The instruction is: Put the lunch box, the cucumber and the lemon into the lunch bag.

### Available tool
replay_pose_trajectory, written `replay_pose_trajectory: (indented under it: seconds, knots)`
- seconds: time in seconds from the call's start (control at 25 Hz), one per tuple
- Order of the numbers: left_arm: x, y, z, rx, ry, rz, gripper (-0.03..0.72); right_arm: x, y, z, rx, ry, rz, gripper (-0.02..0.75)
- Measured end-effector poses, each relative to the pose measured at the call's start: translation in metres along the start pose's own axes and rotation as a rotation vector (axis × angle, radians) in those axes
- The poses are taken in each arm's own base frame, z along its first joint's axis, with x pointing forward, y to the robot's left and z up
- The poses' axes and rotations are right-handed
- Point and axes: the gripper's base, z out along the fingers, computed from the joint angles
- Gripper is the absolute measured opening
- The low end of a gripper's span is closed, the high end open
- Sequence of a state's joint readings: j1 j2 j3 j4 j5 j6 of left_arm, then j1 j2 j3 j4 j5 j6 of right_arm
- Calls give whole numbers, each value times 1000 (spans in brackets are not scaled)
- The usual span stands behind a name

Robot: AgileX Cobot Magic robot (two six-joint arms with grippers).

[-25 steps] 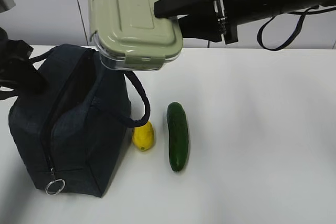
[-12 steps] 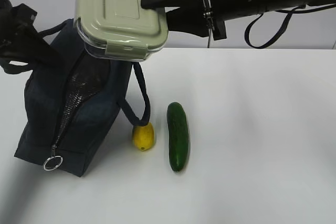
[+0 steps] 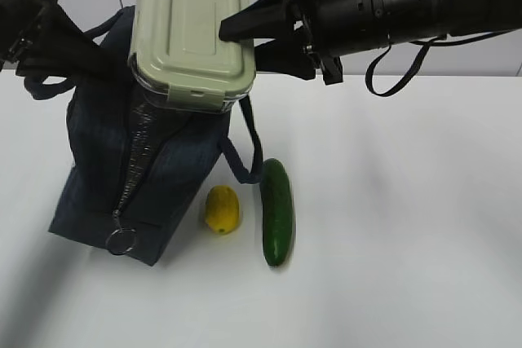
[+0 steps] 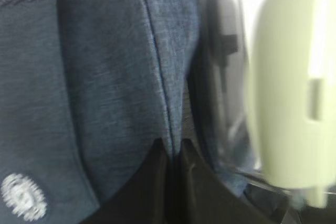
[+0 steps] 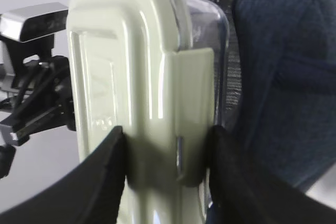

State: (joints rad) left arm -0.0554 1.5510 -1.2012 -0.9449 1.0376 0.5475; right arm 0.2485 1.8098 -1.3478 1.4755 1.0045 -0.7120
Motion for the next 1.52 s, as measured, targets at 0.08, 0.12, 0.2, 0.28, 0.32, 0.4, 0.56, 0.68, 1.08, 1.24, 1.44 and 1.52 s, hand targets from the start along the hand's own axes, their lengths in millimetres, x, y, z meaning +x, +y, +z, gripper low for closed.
replay_pose_trajectory:
  seconds: [0.08, 0.12, 0.2, 0.28, 0.32, 0.4, 0.56, 0.68, 1.08, 1.24, 1.44, 1.52]
  knots:
    - [0, 0, 0, 7, -1, 1, -4, 0, -9, 4, 10, 8, 20, 344]
    - [0, -1, 0, 10, -3, 1, -4, 0, -12, 6, 14, 10, 26, 344]
    - [-1, -1, 1, 21, -9, 5, -5, 0, -19, 8, 34, 9, 34, 344]
    - [-1, -2, 0, 30, -14, 7, -5, 0, -26, 10, 67, 7, 29, 344]
    - [-2, -3, 0, 35, -17, 8, -5, 0, -27, 10, 81, 3, 24, 344]
    - [-3, -4, 1, 52, -28, 15, -5, -1, -30, 10, 103, -1, 16, 344]
    - [-4, -9, 0, 107, -46, 19, -5, 0, -38, 13, 118, 5, 26, 344]
    - [-5, -10, 0, 117, -49, 25, -5, 1, -46, 17, 126, 16, 43, 344]
    - [-5, -12, 3, 184, -43, -2, -6, 10, -38, 35, 75, 32, 38, 344]
    - [-7, -13, 5, 208, -55, -5, -6, 10, -34, 39, 52, 23, 46, 344]
    - [-8, -14, 6, 218, -60, -5, -6, 13, -33, 44, 58, 26, 40, 344]
    - [-8, -13, 7, 225, -61, -10, -6, 14, -38, 47, 59, 28, 52, 344]
